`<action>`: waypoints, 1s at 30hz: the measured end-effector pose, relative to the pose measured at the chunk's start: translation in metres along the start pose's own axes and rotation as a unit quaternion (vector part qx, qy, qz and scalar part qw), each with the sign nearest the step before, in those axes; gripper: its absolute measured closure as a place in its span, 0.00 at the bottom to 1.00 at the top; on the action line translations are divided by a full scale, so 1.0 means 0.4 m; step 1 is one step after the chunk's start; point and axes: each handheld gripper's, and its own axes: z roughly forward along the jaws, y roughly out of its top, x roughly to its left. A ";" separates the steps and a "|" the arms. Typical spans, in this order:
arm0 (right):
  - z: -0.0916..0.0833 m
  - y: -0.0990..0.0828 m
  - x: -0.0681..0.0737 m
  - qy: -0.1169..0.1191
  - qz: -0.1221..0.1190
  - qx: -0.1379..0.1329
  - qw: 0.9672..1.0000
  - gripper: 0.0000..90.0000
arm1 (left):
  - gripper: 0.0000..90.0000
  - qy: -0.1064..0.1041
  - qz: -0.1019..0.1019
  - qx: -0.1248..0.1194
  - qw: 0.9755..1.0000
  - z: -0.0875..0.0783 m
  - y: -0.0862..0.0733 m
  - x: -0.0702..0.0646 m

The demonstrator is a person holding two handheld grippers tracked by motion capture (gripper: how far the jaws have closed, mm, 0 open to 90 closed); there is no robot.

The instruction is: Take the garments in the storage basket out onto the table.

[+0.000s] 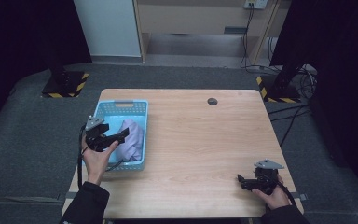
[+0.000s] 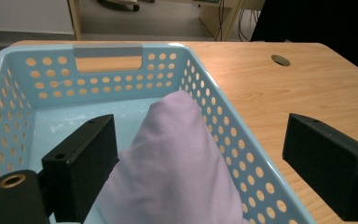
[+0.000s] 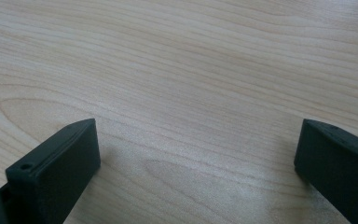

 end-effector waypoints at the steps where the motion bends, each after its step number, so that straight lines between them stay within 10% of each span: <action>1: 0.000 0.000 0.000 0.000 0.000 0.000 1.000 0.00 | 0.10 0.000 0.000 0.001 1.000 0.001 0.001 0.001; 30: 0.000 0.000 0.000 0.000 0.001 0.000 1.000 0.00 | 0.10 0.011 0.013 0.040 0.999 0.064 -0.010 0.006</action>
